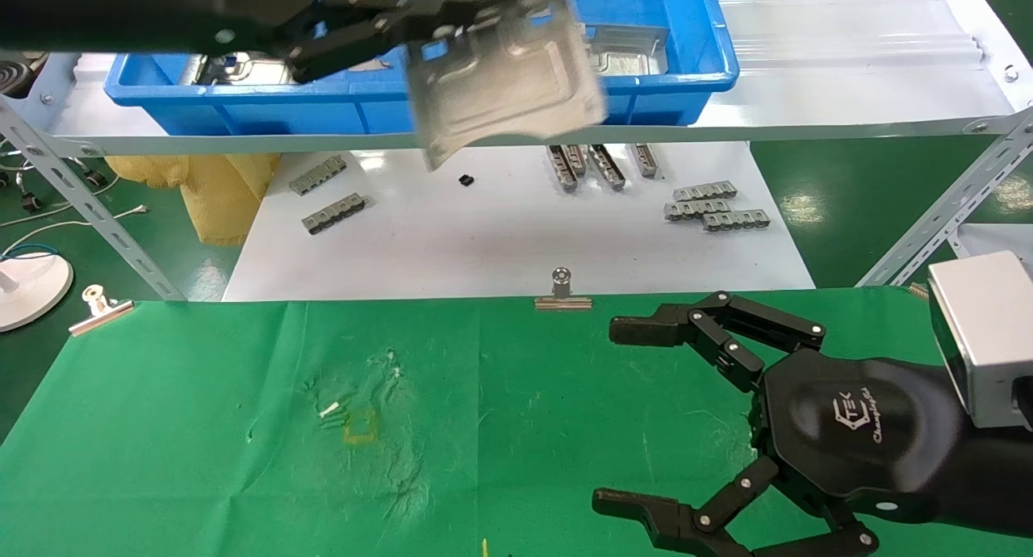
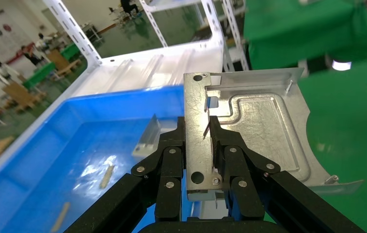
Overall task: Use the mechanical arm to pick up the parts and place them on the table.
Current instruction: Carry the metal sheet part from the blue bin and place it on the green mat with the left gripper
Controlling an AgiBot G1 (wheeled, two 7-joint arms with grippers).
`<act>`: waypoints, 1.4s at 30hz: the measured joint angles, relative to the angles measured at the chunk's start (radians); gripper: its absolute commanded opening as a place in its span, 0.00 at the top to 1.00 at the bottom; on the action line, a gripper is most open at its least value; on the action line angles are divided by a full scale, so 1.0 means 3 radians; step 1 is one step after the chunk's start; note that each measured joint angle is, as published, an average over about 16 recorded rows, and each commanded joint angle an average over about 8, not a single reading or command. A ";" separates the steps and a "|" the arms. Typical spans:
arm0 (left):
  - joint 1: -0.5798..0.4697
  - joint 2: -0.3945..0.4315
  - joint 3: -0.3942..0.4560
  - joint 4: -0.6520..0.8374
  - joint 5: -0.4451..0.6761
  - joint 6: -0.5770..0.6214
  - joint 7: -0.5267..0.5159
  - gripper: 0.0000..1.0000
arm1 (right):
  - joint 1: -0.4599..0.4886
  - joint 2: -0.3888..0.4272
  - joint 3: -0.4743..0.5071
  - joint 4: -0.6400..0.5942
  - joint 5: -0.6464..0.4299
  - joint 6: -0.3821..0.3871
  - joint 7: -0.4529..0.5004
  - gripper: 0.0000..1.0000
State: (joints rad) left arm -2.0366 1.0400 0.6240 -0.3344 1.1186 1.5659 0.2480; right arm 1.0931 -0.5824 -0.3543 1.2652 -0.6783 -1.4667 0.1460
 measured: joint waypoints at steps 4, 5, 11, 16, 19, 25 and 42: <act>0.0170 -0.0214 0.0132 -0.0279 -0.0125 0.0107 0.0179 1.00 | 0.0000 0.0000 0.0000 0.0000 0.0000 0.0000 0.0000 0.00; 0.0220 -0.0269 0.0178 -0.0360 -0.0156 0.0114 0.0219 1.00 | 0.0000 0.0000 0.0000 0.0000 0.0000 0.0000 0.0000 0.00; 0.0514 -0.0535 0.0522 -0.0765 -0.0259 0.0100 0.0449 1.00 | 0.0000 0.0000 0.0000 0.0000 0.0000 0.0000 0.0000 0.00; 0.0666 -0.0585 0.0848 -0.0871 -0.0165 0.0060 0.0672 1.00 | 0.0000 0.0000 -0.0001 0.0000 0.0000 0.0000 0.0000 0.00; 0.0703 -0.0540 0.1018 -0.0783 -0.0038 0.0042 0.0829 1.00 | 0.0000 0.0000 -0.0001 0.0000 0.0001 0.0000 0.0000 0.00; 0.0716 -0.0378 0.1251 -0.0425 0.0206 0.0017 0.1180 1.00 | 0.0000 0.0000 -0.0001 0.0000 0.0001 0.0000 0.0000 0.00; 0.0711 -0.0165 0.1362 0.0575 0.0232 -0.0034 0.1747 0.00 | 0.0000 0.0001 -0.0002 0.0000 0.0001 0.0001 -0.0001 0.00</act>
State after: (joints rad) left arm -1.8234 0.9904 1.0325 -0.1619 1.1883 1.5557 0.7722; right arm 1.0932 -0.5823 -0.3548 1.2652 -0.6779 -1.4665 0.1457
